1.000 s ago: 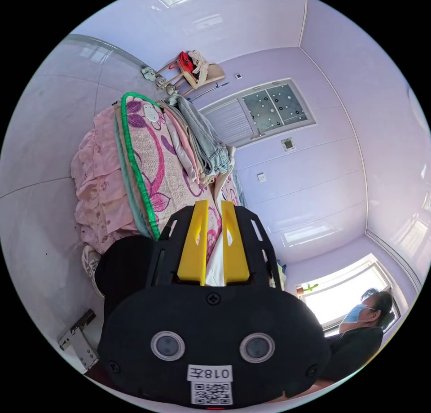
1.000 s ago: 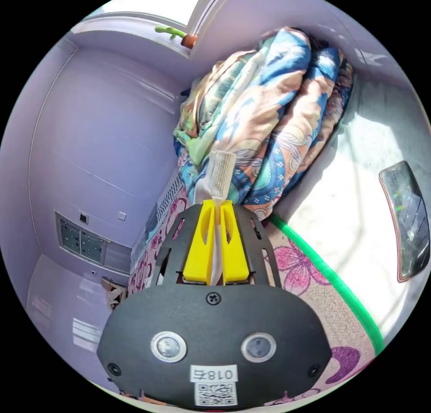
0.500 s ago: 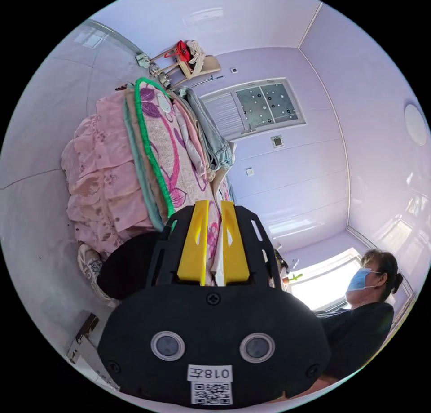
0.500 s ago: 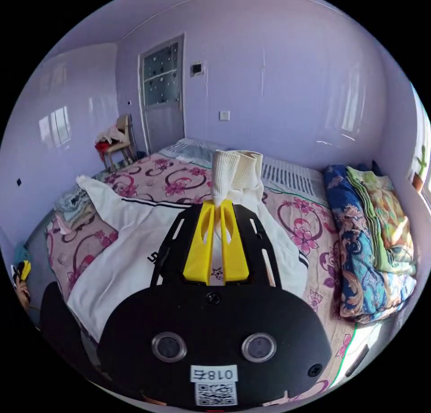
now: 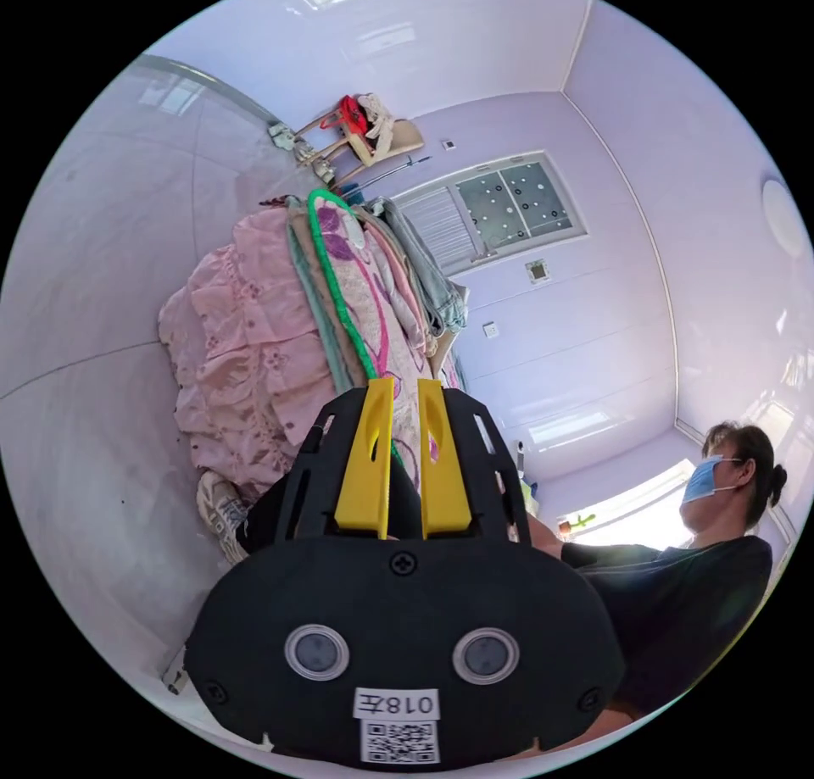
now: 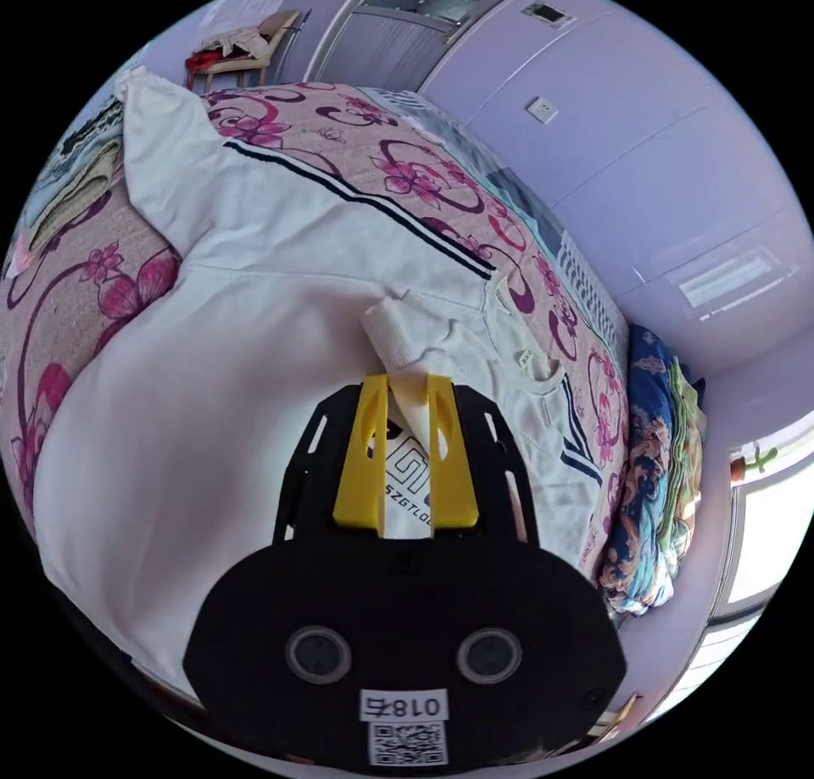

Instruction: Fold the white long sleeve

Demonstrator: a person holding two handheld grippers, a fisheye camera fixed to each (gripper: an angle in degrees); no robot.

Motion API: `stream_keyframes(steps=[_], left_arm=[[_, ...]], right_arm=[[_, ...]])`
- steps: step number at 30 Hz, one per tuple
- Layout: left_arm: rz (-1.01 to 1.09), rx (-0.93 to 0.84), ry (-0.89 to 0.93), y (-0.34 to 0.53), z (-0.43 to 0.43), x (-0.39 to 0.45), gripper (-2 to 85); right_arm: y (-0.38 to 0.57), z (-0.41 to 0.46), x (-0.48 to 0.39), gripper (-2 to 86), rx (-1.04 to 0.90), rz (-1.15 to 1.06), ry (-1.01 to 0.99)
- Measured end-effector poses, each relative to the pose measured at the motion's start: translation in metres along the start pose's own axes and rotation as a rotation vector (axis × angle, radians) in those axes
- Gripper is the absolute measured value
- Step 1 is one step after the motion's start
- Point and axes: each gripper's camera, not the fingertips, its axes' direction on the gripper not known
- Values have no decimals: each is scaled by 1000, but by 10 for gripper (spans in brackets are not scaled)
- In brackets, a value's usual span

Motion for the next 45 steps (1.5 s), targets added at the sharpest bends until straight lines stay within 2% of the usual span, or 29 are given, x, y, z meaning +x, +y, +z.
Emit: stream_keyframes(steps=[3, 5, 8, 11, 14, 17, 19, 23, 28, 30, 34, 37, 40, 45], left_arm=[[85, -61, 35, -24, 35, 34, 62], [155, -118, 66, -40, 67, 62, 66], [285, -199, 118, -71, 123, 120, 80], [404, -254, 151, -115, 182, 182, 100], [496, -280, 89, -167, 242, 248, 129], [550, -249, -63, -218, 300, 302, 146], [521, -251, -140, -251, 338, 318, 155], [312, -233, -279, -316, 396, 316, 161], [142, -182, -335, -349, 407, 313, 146], [94, -106, -306, -352, 390, 321, 140], [143, -45, -354, -358, 369, 350, 137], [102, -17, -377, -368, 359, 358, 136], [92, -107, -325, -382, 369, 365, 135], [77, -91, -387, -398, 359, 389, 126]], right_arm=[[16, -9, -25, 84, 19, -127, -2], [46, -34, -36, 80, 125, -173, -66], [102, -74, -21, 63, 258, -67, -227], [172, -99, 3, 41, 307, 53, -363], [237, -111, 24, 15, 280, 155, -390], [288, -117, 46, 0, 202, 251, -389], [313, -122, 57, -3, 167, 307, -372], [355, -137, 83, -4, 111, 431, -272], [380, -146, 95, -5, 96, 510, -211], [384, -145, 93, -5, 90, 518, -205], [392, -135, 86, -4, 77, 538, -232], [394, -127, 83, -2, 77, 545, -262], [395, -125, 78, 1, 82, 547, -270], [399, -123, 71, 1, 57, 531, -220]])
